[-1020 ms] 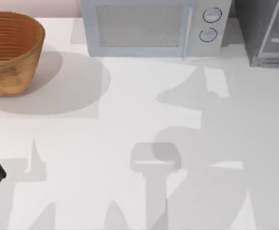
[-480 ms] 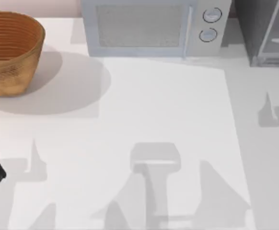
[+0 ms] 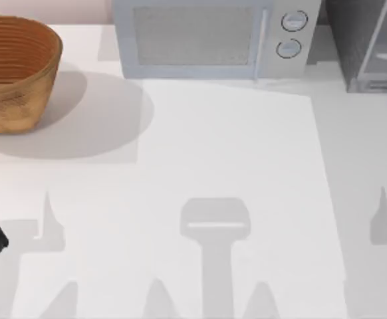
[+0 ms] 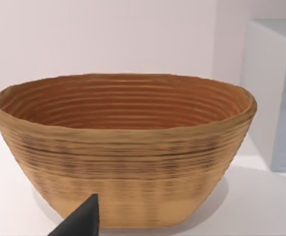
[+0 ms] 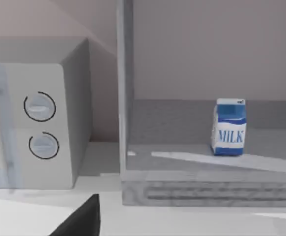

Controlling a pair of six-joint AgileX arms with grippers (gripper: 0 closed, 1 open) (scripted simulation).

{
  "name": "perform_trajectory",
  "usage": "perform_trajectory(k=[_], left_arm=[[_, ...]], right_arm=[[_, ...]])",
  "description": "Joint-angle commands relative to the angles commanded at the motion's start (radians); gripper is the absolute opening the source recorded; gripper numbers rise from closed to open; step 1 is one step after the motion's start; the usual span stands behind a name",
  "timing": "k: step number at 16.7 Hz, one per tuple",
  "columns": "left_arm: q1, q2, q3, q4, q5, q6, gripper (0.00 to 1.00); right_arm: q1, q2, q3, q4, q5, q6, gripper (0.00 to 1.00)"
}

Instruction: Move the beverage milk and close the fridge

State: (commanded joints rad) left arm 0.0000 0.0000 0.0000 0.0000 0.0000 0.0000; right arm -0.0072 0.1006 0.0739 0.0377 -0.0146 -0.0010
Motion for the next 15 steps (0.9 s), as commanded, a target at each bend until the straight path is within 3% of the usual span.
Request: perform_trajectory(k=[10,15], left_arm=[[0.000,0.000,0.000,0.000,0.000,0.000,1.00],[0.000,0.000,0.000,0.000,0.000,0.000,1.00]], right_arm=[[0.004,-0.106,-0.064,-0.048,0.015,0.001,1.00],[-0.002,-0.245,0.050,-0.262,0.021,0.000,1.00]])
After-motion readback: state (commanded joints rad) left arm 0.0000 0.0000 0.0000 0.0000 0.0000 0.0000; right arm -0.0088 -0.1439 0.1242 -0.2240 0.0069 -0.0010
